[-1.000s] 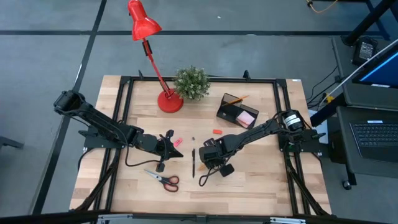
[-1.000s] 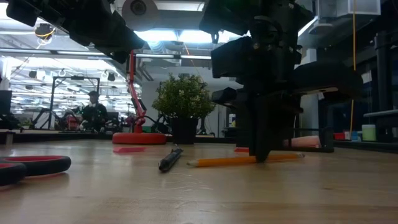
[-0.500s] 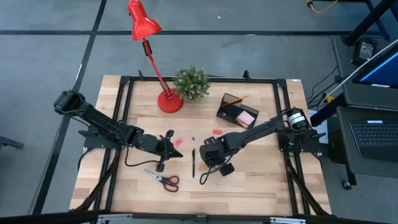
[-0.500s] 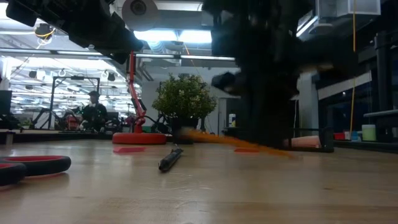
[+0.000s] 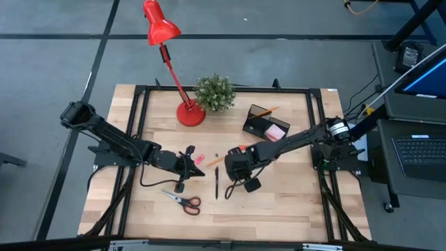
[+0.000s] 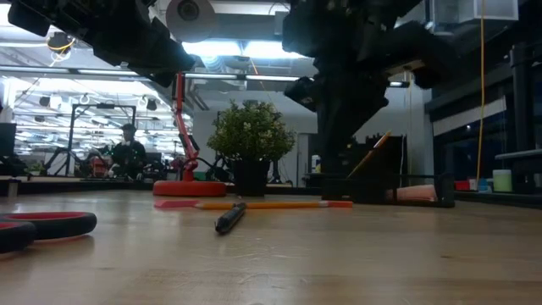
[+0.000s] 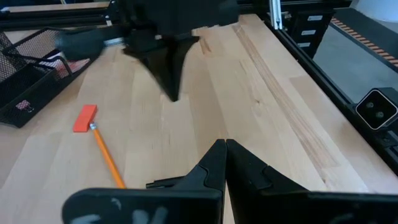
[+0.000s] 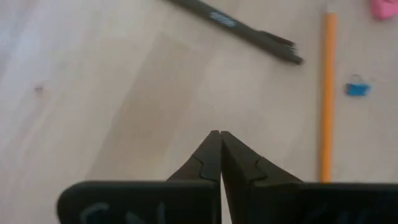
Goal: Pick and place office supplies into organizer
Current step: Put the orange pencil into the black desk organizer
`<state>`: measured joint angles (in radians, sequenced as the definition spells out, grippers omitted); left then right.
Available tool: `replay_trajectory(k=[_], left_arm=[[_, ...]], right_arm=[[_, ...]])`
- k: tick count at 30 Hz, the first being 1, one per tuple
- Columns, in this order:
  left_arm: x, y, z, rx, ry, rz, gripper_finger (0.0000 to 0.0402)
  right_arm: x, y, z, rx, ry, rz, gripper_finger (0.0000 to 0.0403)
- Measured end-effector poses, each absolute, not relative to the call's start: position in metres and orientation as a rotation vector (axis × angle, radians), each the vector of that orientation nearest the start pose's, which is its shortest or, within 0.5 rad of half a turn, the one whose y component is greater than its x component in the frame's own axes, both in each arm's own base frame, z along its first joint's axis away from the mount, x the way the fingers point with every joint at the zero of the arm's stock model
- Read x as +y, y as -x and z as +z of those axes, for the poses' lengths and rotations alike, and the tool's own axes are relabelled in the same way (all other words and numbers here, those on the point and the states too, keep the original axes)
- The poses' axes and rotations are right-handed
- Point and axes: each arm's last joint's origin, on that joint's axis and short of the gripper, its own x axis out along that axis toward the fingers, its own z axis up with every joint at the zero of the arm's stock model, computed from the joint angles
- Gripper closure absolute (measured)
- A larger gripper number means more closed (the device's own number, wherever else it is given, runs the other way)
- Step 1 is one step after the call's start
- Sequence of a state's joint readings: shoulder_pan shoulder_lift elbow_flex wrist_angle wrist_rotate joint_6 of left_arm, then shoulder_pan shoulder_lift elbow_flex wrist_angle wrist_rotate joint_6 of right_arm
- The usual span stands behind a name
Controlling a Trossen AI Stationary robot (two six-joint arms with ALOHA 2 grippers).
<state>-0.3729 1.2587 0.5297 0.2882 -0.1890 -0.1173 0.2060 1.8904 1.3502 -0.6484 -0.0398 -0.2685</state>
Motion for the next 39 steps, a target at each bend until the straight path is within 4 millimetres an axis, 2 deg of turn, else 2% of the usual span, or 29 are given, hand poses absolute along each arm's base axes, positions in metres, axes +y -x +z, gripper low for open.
replay_trajectory(k=[8, 12, 21, 26, 32, 39], left_arm=[[-0.085, -0.233, 0.195, 0.434, -0.007, -0.156, 0.0398], [-0.086, -0.233, 0.195, 0.435, -0.008, -0.156, 0.0398], [-0.085, -0.233, 0.193, 0.455, -0.013, -0.155, 0.0398], [-0.085, -0.232, 0.193, 0.46, -0.015, -0.154, 0.0398], [-0.085, -0.232, 0.193, 0.463, -0.016, -0.154, 0.0398], [-0.085, -0.232, 0.193, 0.463, -0.021, -0.155, 0.0398]], right_arm=[[0.061, -0.384, 0.193, 1.051, 0.398, 0.372, 0.039], [0.051, -0.392, 0.191, 1.002, 0.431, 0.369, 0.0374], [0.03, -0.403, 0.163, 1.055, 0.397, 0.326, 0.0292], [0.017, -0.405, 0.162, 1.051, 0.357, 0.282, 0.0259], [0.004, -0.407, 0.154, 1.067, 0.303, 0.283, 0.0241], [0.004, -0.417, 0.139, 1.088, 0.295, 0.32, 0.024]])
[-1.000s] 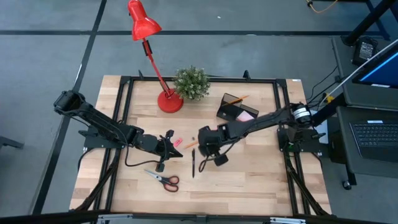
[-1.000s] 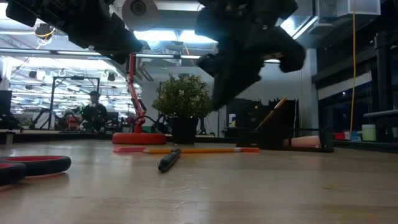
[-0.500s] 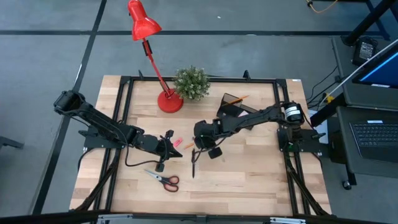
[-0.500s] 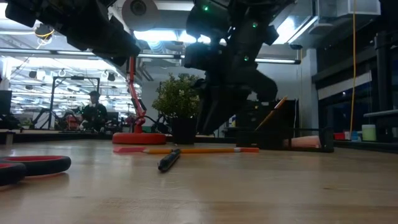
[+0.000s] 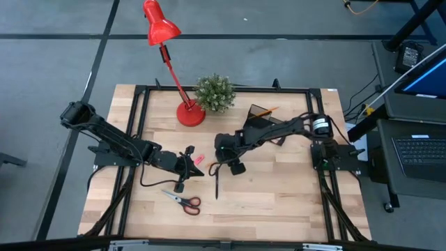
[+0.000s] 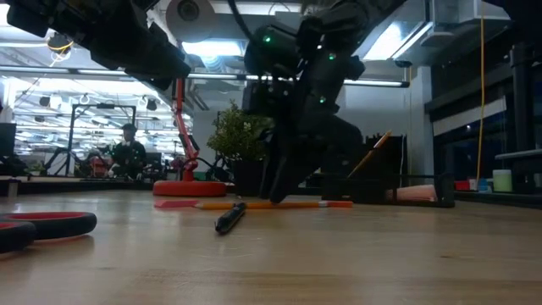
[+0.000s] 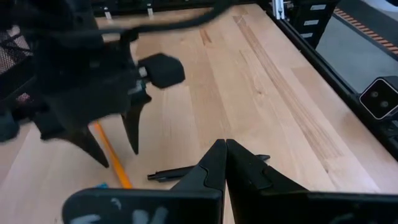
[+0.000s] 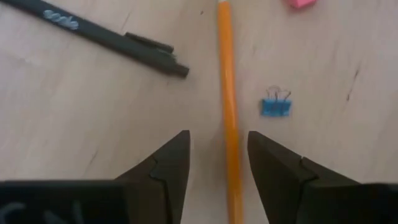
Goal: Pick and place office supplies into organizer
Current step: Put the orange pencil into the black desk organizer
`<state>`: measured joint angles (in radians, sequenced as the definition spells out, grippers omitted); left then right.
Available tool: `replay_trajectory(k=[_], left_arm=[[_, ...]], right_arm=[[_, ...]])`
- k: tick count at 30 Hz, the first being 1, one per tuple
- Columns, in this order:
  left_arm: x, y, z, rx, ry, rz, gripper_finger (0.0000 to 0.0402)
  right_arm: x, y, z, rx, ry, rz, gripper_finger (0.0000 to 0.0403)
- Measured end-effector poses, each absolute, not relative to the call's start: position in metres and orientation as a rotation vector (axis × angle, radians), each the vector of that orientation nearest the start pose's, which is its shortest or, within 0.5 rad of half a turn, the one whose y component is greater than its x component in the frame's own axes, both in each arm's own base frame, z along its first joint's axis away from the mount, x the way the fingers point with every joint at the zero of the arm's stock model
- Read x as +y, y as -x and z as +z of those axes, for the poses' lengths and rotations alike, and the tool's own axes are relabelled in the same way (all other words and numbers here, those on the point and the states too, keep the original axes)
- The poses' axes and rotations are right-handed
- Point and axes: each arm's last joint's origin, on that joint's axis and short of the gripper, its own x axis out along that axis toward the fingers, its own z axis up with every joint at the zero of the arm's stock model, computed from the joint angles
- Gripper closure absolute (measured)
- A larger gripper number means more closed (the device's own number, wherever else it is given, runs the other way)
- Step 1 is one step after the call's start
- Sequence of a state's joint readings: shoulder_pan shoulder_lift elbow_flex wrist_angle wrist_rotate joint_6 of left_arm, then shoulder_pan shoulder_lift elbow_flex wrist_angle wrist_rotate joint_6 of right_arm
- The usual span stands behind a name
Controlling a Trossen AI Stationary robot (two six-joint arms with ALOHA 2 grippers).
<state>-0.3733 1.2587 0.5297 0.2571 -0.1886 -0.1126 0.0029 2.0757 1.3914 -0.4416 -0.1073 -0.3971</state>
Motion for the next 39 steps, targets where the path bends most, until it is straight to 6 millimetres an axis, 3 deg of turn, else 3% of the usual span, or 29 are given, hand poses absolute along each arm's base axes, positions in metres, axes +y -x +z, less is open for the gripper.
replay_trajectory(k=[11, 30, 39], left_arm=[[-0.085, -0.232, 0.193, 0.463, -0.024, -0.156, 0.0398], [-0.085, -0.232, 0.193, 0.463, -0.024, -0.156, 0.0398], [-0.087, -0.231, 0.192, 0.468, -0.041, -0.18, 0.0398]], right_arm=[[-0.004, -0.431, 0.118, 1.204, 0.259, 0.335, 0.024], [-0.003, -0.43, 0.116, 1.223, 0.262, 0.329, 0.0241], [-0.003, -0.429, 0.116, 1.229, 0.26, 0.329, 0.0289]])
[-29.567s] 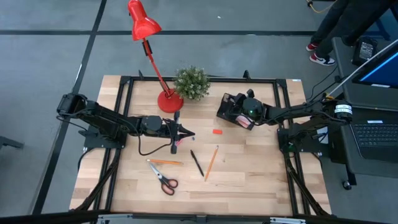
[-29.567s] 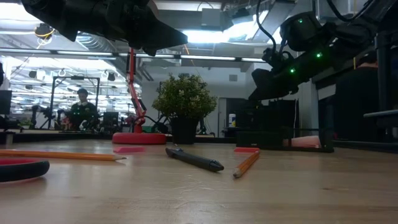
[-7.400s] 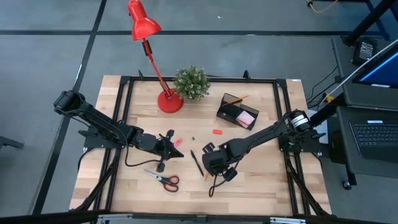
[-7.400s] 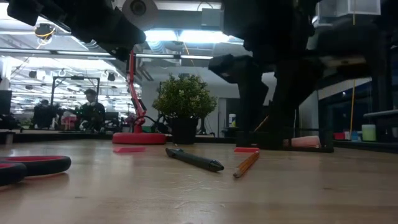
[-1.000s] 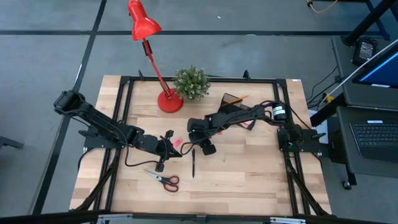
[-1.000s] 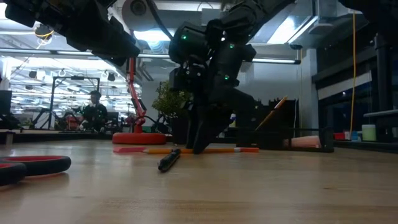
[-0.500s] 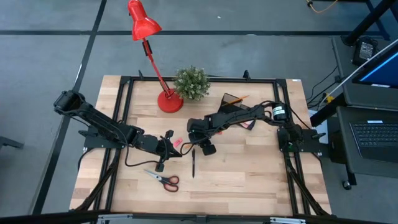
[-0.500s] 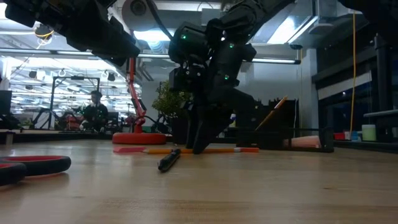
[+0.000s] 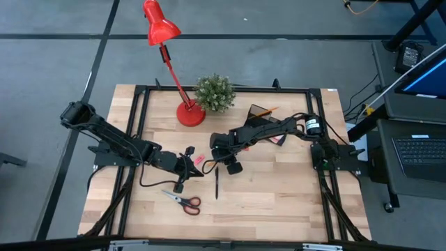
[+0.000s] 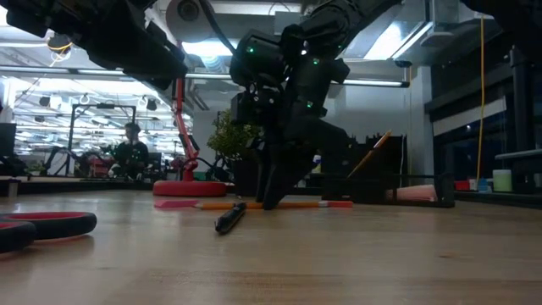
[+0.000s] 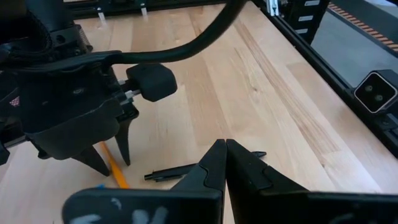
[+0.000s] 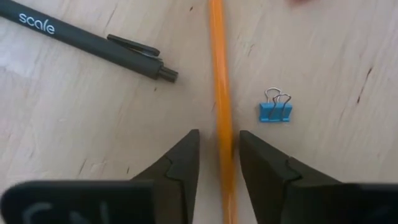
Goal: Pick and place office supplies into organizer
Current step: Put the orange pencil into the black desk organizer
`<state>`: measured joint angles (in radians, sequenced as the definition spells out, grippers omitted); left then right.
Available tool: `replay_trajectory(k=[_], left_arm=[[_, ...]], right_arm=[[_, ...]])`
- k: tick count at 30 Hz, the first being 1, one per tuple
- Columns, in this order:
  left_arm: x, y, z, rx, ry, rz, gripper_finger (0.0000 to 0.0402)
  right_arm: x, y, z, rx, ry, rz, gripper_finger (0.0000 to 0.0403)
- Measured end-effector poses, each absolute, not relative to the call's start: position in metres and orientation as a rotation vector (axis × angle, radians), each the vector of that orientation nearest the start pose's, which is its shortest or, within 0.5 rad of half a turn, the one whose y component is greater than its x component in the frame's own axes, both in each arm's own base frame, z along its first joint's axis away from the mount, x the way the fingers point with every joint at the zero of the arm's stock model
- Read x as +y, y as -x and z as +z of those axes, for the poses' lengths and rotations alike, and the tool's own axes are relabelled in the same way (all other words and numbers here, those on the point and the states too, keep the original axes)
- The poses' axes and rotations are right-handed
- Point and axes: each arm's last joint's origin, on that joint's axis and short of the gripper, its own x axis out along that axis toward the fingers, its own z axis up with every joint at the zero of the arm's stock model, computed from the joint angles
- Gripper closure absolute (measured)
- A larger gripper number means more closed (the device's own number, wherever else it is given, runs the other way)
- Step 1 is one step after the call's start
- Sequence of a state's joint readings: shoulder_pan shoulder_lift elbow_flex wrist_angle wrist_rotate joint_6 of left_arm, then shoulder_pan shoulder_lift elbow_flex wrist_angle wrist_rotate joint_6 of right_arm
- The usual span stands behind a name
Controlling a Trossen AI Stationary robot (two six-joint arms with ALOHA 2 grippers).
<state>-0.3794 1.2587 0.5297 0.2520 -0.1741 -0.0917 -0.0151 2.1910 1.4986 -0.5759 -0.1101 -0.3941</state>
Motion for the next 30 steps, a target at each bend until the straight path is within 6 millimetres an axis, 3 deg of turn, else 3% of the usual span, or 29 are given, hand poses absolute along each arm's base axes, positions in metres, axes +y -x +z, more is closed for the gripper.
replay_trajectory(k=[30], left_arm=[[-0.09, -0.2305, 0.1926, 0.462, -0.042, -0.193, 0.0398]], right_arm=[[-0.0038, -0.4287, 0.116, 1.244, 0.199, 0.278, 0.0374]])
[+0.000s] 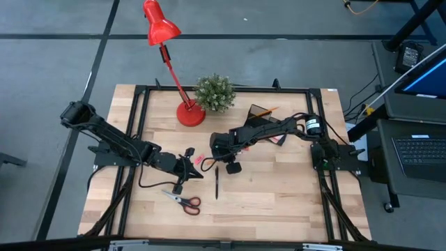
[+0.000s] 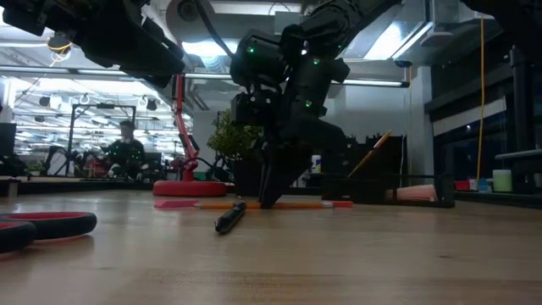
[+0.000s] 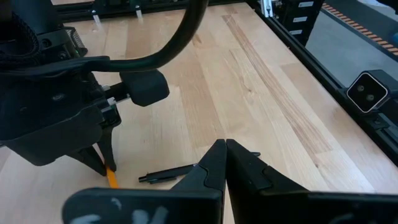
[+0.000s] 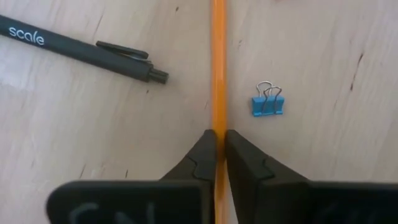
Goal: Pick and place office supplies into organizer
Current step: Put the orange pencil into the black desk organizer
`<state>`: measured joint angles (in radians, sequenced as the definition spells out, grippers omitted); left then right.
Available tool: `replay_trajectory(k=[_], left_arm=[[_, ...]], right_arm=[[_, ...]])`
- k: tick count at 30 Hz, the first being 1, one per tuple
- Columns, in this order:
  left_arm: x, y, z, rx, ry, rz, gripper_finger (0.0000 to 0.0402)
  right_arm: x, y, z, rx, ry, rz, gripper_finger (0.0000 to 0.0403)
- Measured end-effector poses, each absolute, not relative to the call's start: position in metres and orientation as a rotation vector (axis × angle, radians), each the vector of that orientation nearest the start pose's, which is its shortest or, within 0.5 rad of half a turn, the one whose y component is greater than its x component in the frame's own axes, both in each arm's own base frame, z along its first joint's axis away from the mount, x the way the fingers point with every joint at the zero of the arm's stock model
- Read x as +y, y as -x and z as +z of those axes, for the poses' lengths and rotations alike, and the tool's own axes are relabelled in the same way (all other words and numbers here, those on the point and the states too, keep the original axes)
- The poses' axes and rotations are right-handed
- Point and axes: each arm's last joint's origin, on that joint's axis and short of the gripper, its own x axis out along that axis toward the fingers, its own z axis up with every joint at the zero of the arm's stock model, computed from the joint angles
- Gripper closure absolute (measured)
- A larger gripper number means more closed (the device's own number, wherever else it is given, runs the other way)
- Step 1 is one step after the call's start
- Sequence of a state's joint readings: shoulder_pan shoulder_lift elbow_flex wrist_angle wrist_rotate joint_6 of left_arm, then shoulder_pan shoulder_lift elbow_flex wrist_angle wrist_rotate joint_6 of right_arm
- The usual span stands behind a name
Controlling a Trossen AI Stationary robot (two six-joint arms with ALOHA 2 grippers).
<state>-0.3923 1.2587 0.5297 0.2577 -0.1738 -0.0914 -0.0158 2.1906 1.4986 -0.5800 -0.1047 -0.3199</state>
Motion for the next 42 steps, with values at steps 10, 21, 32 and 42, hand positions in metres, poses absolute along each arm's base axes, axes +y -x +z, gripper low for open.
replay_trajectory(k=[10, 21, 32, 42], left_arm=[[-0.09, -0.231, 0.193, 0.463, -0.042, -0.193, 0.0398], [-0.09, -0.231, 0.193, 0.463, -0.039, -0.193, 0.0398], [-0.09, -0.231, 0.193, 0.464, -0.025, -0.19, 0.0398], [-0.09, -0.231, 0.193, 0.464, -0.024, -0.19, 0.0398]], right_arm=[[0.009, -0.429, 0.116, 1.249, 0.208, 0.265, 0.0376], [0.014, -0.429, 0.123, 1.301, 0.194, 0.267, 0.0373], [0.015, -0.428, 0.125, 1.326, 0.192, 0.28, 0.0361], [0.015, -0.427, 0.125, 1.335, 0.176, 0.279, 0.0316]])
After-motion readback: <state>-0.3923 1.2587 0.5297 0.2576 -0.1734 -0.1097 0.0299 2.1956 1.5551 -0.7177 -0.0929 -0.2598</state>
